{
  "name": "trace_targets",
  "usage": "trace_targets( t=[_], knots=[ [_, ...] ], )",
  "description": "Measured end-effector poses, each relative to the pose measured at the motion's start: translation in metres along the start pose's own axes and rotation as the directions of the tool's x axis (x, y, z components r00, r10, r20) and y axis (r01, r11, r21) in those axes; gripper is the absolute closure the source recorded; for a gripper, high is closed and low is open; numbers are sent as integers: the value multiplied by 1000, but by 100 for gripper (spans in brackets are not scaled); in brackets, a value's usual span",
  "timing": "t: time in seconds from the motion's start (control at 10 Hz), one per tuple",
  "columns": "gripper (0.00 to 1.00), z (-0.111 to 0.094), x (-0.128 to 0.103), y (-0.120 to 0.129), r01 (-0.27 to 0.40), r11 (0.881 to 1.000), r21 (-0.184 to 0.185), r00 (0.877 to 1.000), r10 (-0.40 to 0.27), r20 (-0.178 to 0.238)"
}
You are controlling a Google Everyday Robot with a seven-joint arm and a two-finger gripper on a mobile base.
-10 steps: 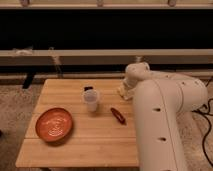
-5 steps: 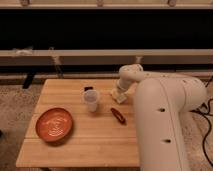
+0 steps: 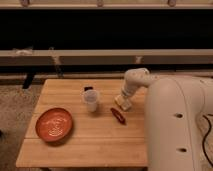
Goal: Wipe the white sponge on the table
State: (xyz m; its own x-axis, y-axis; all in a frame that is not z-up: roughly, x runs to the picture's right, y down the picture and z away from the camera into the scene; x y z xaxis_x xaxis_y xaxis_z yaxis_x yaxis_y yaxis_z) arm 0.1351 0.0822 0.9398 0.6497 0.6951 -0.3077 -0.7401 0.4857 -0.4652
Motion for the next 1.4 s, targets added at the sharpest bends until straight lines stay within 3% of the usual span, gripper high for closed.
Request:
trace_targets(
  t=[0.4,0.6,0.8,1.4],
  knots=[
    [60,-12,46,-40,-126,991,37,991,128,-39],
    [37,-16,49,-45,-108,993,40,993,110,-49],
    [21,-17,37,-38,-53,998,25,996,55,-66],
    [20,-35,28,-34,38,999,1,992,-37,-119]
  ],
)
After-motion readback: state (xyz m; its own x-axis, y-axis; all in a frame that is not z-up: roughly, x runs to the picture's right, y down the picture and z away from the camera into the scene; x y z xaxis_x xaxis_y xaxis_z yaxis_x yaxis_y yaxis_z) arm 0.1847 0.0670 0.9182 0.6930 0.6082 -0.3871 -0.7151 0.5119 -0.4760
